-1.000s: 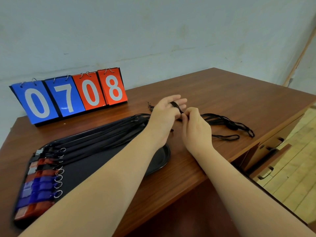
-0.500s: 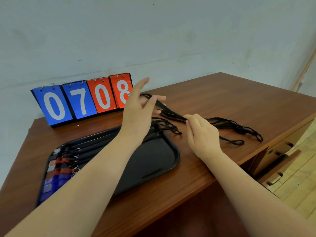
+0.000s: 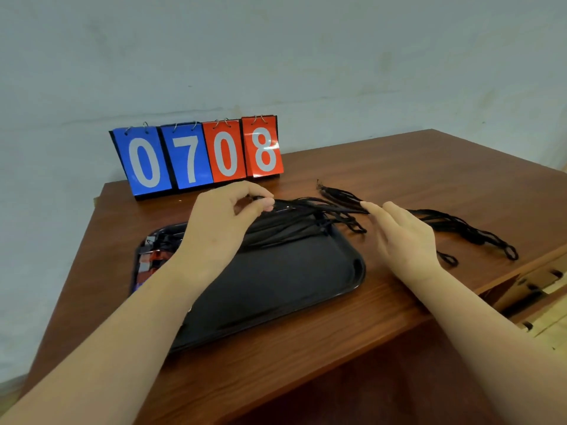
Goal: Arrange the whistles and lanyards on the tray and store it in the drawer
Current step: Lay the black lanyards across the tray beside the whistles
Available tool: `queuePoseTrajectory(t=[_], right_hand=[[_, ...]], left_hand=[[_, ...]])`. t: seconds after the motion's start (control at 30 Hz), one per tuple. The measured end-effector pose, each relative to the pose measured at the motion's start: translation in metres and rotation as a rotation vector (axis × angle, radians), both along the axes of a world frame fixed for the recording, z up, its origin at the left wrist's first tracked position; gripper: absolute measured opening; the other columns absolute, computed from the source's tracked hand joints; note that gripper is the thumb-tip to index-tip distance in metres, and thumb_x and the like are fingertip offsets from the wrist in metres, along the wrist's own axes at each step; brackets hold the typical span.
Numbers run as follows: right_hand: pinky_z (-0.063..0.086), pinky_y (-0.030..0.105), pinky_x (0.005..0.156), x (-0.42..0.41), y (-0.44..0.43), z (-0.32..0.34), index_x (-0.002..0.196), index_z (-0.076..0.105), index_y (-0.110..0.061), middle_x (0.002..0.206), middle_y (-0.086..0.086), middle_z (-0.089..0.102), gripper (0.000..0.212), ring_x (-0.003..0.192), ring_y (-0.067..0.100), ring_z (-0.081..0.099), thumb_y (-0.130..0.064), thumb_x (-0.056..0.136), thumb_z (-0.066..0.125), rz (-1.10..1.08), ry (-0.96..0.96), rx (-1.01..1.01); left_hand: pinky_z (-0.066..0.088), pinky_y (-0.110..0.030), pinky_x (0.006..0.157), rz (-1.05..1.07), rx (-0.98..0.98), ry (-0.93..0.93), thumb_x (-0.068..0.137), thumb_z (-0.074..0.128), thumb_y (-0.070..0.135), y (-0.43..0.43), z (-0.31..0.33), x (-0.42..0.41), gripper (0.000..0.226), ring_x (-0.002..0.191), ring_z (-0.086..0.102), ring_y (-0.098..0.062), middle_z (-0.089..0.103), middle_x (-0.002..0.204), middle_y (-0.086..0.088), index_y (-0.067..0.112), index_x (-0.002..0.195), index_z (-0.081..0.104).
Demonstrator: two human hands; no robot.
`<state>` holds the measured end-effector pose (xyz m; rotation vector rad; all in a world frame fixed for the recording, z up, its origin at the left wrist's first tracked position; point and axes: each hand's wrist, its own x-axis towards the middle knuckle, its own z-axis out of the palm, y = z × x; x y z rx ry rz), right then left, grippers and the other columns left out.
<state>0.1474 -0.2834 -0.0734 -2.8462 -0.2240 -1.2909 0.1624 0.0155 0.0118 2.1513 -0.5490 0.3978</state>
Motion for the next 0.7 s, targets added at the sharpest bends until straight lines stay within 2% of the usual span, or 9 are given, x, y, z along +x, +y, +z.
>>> queuePoseTrajectory(t=[0.07,0.13,0.27,0.37,0.43,0.5,0.6,0.7], right_hand=[[0.029,0.025,0.051,0.001,0.001,0.000,0.122,0.066,-0.005,0.078,0.006,0.058,0.036,0.062,0.025,0.056,-0.012,0.092,0.047,0.020,-0.007,-0.060],[0.033,0.026,0.050,0.000,0.005,0.000,0.121,0.067,-0.006,0.079,0.006,0.059,0.035,0.064,0.026,0.058,-0.016,0.095,0.045,0.042,-0.006,-0.035],[0.043,0.028,0.054,-0.005,0.018,0.001,0.118,0.069,-0.013,0.078,-0.003,0.060,0.028,0.067,0.017,0.058,-0.018,0.101,0.047,0.177,0.075,0.192],[0.049,0.024,0.067,-0.001,0.029,0.001,0.114,0.071,-0.017,0.081,-0.010,0.062,0.022,0.077,0.013,0.061,-0.015,0.099,0.056,0.214,0.182,0.411],[0.047,0.017,0.079,0.000,0.035,0.000,0.106,0.075,-0.017,0.087,-0.013,0.066,0.017,0.088,0.008,0.063,-0.016,0.095,0.062,0.222,0.208,0.554],[0.048,0.019,0.081,-0.001,0.038,0.000,0.100,0.076,-0.019,0.088,-0.011,0.068,0.012,0.091,0.006,0.064,-0.019,0.091,0.068,0.214,0.219,0.597],[0.044,0.015,0.078,-0.002,0.039,0.002,0.092,0.074,-0.024,0.088,-0.015,0.067,0.004,0.089,0.000,0.062,-0.023,0.089,0.072,0.173,0.281,0.646],[0.042,0.014,0.077,0.000,0.038,0.002,0.087,0.072,-0.026,0.088,-0.017,0.068,0.002,0.088,-0.001,0.061,-0.026,0.086,0.074,0.125,0.314,0.696]], left_hand=[[0.038,0.002,0.076,0.026,0.105,-0.051,0.093,0.064,0.027,0.014,-0.001,-0.002,0.012,0.088,0.056,0.014,0.065,0.090,0.024,0.031,0.102,0.071],[0.037,0.000,0.076,0.054,0.158,-0.093,0.092,0.064,0.027,0.030,-0.002,-0.002,0.014,0.088,0.055,0.011,0.065,0.094,0.020,0.028,0.104,0.072],[0.039,-0.011,0.079,0.129,0.207,-0.129,0.091,0.064,0.028,0.068,-0.013,0.000,0.016,0.090,0.056,-0.004,0.065,0.096,0.012,0.027,0.104,0.073],[0.039,-0.017,0.081,0.210,0.213,-0.128,0.090,0.065,0.029,0.094,-0.029,0.001,0.015,0.094,0.055,-0.008,0.063,0.094,0.012,0.028,0.102,0.074],[0.038,-0.013,0.081,0.246,0.179,-0.115,0.091,0.066,0.026,0.105,-0.040,0.000,0.013,0.094,0.055,-0.006,0.062,0.091,0.019,0.028,0.100,0.075],[0.037,-0.009,0.081,0.278,0.124,-0.086,0.091,0.066,0.026,0.110,-0.049,-0.004,0.013,0.090,0.056,-0.003,0.062,0.088,0.026,0.031,0.100,0.075],[0.040,-0.014,0.079,0.303,0.052,-0.031,0.089,0.069,0.030,0.112,-0.055,-0.006,0.011,0.086,0.059,-0.005,0.065,0.087,0.015,0.038,0.096,0.074],[0.040,-0.018,0.077,0.308,0.112,-0.019,0.087,0.072,0.030,0.116,-0.054,-0.007,0.008,0.086,0.060,-0.006,0.067,0.090,0.010,0.034,0.093,0.074]])
